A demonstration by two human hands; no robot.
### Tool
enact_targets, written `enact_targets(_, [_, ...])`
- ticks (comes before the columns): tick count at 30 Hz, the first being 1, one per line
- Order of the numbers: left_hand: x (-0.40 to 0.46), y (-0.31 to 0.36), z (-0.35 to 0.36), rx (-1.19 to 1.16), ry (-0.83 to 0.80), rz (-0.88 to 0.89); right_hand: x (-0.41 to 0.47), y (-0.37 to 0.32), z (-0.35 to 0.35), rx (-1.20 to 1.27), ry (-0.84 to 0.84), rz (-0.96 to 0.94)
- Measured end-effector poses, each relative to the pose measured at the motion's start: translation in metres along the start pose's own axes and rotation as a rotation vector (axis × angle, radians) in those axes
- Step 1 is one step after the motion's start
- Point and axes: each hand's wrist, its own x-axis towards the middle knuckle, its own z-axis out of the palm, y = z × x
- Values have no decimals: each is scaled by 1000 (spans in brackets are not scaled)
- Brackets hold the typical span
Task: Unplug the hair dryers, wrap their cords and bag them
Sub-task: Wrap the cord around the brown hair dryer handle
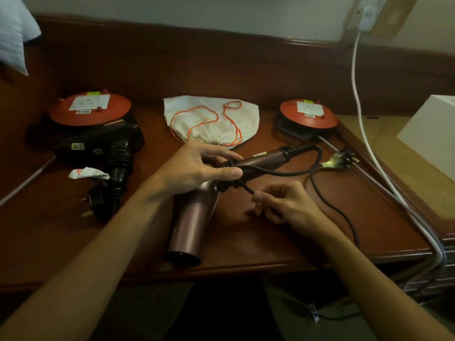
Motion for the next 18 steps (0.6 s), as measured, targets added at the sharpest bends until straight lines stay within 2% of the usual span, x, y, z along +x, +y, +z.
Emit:
enact_targets(4, [-5,1,1,-53,-43,22,12,-16,-8,-132,-64,-91])
enact_targets(5, [-6,1,1,-53,-55,38,23,-4,-18,-250,-47,-118])
enact_targets(7, [-6,2,3,-29,-95,41,47,34,-39,-470,-56,-56])
enact_targets(9, [-4,2,6,54,-143,42,68,59,-56,-473,-130,136])
enact_targets(12, [1,7,11,334,-207,87,66,-4,-43,-528,-213,99])
enact_targets(15, [4,20,21,609,-241,89,63,-43,-42,-383,-306,155])
enact_targets(18, [7,24,30,711,-255,39,64,-60,-43,-265,-292,148])
